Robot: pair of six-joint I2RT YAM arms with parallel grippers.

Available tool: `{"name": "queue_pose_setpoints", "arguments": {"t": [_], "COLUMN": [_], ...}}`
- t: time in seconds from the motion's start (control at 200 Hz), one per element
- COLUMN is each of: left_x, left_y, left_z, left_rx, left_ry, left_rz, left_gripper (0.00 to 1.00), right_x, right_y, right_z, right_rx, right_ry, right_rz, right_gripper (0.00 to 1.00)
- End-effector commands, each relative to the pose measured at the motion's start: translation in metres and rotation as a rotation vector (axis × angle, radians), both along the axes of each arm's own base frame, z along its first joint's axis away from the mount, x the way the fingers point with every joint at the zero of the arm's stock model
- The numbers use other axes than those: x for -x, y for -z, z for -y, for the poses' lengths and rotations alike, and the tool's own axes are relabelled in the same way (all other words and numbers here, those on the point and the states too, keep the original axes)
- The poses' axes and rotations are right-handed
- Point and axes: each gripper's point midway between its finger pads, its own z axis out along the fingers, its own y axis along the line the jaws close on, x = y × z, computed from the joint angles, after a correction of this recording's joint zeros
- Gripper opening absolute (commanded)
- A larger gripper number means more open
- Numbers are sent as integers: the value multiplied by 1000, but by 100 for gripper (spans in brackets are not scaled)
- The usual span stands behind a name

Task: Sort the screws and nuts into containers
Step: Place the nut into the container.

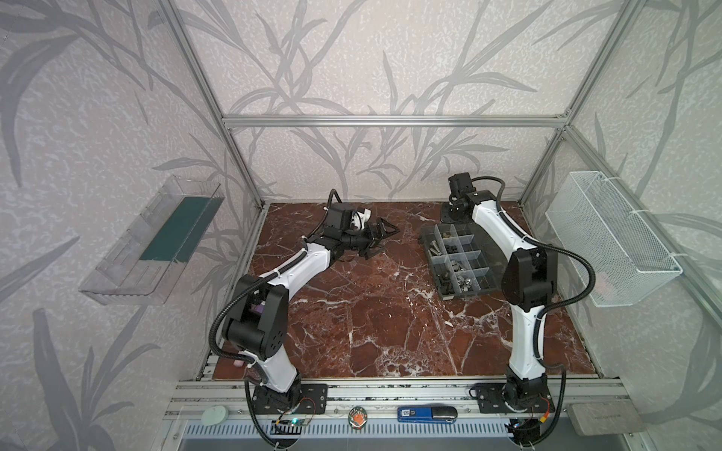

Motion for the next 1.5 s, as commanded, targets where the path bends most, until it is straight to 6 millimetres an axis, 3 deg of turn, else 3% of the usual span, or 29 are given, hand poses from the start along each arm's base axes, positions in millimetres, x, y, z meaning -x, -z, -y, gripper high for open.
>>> {"name": "queue_pose_setpoints", "arguments": {"t": [0.0,0.45,0.93,1.07,1.28,1.415,1.495], "left_x": [-3,2,6,9,14,14,12], "left_y": [-6,0,-2,-4,-7,-18,-25], "left_z": [2,-1,-5,-7,-18,-42,-64], "left_rx": [6,-16,-22,-24,-96,-192,-288], "left_ry": [1,10,3,3,3,-34,-82], "left_rz": [-1,-10,-5,0,40,94,143], "left_gripper": [100,99,100,100,99,100,99], "right_x": [0,-7,-8,-6,9,32,50], "right_y": [24,48,41,26,-13,-36,-46], "right_z": [-2,15,15,14,18,25,32], "right_rx": [20,47,47,37,29,33,41], "right_ry": [-25,-1,-21,-23,-23,-13,0], "right_rz": [-68,-123,-134,-118,-65,-15,12], "right_gripper": [9,16,29,30,37,57,75]}}
